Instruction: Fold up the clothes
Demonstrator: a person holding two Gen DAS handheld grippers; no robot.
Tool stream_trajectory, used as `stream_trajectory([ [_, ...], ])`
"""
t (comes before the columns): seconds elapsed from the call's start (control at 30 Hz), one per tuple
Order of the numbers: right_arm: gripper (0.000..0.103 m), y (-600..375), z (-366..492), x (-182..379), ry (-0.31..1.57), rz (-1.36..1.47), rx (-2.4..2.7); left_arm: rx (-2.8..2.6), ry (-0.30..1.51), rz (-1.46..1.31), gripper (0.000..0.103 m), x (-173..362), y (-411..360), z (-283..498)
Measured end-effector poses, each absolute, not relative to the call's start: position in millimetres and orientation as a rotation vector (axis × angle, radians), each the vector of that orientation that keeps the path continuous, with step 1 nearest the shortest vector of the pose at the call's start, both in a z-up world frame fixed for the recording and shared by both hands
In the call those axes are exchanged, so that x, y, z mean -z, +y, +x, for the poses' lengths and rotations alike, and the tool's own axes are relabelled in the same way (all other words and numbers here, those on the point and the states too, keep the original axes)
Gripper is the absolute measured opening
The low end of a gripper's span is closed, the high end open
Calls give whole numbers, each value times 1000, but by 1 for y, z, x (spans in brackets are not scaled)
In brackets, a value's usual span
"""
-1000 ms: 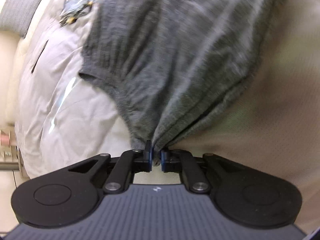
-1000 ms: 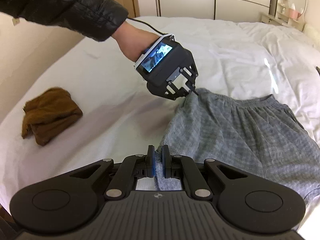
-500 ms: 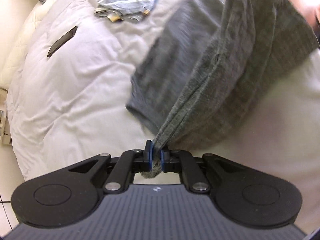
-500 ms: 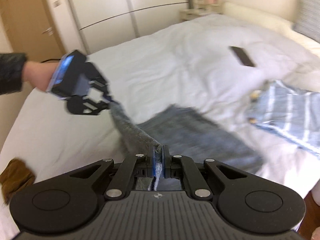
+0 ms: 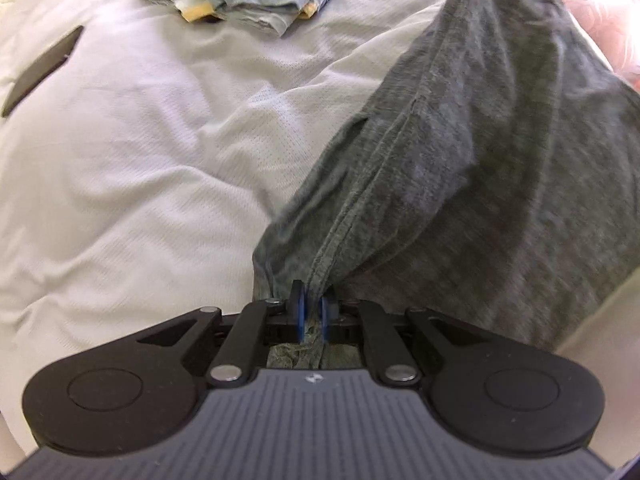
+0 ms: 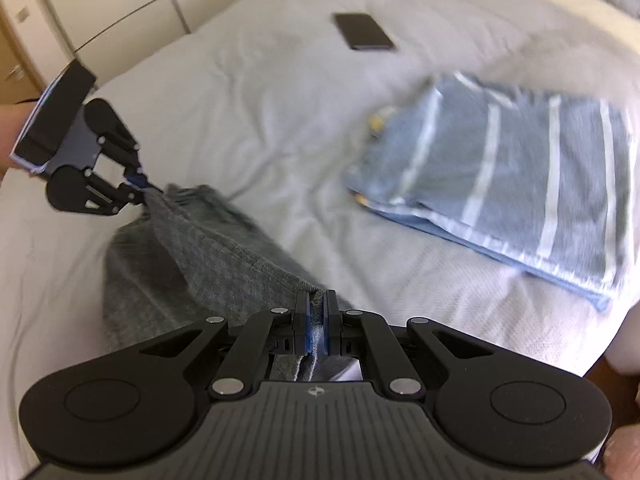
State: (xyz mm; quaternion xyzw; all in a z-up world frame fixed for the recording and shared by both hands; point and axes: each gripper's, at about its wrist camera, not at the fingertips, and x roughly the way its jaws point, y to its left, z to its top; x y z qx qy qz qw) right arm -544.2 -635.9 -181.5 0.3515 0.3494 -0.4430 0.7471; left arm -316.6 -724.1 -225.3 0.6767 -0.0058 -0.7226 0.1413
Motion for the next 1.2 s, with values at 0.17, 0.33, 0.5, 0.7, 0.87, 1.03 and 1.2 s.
stream_trajectory([
  [0.17,4,-649,-551,209,790,811,969,2080,47,1941,14,241,-743,-319],
  [0.33,11,-654,-555,232,842,860,998,2005,83,1809,20,229,-750,-290],
  [0.5,24,-655,-564,224,825,872,1061,1892,293,1639,21,207,-743,-243],
  [0.7,24,-654,-553,216,835,817,992,1825,591,1454,24,214,-725,-219],
  [0.87,24,-655,-531,233,894,797,913,1784,650,1438,33,248,-718,-222],
  [1.03,29,-657,-531,239,919,779,905,1778,660,1338,36,262,-729,-217],
  [1.2,35,-659,-537,242,939,766,898,1812,735,1280,19,271,-735,-210],
])
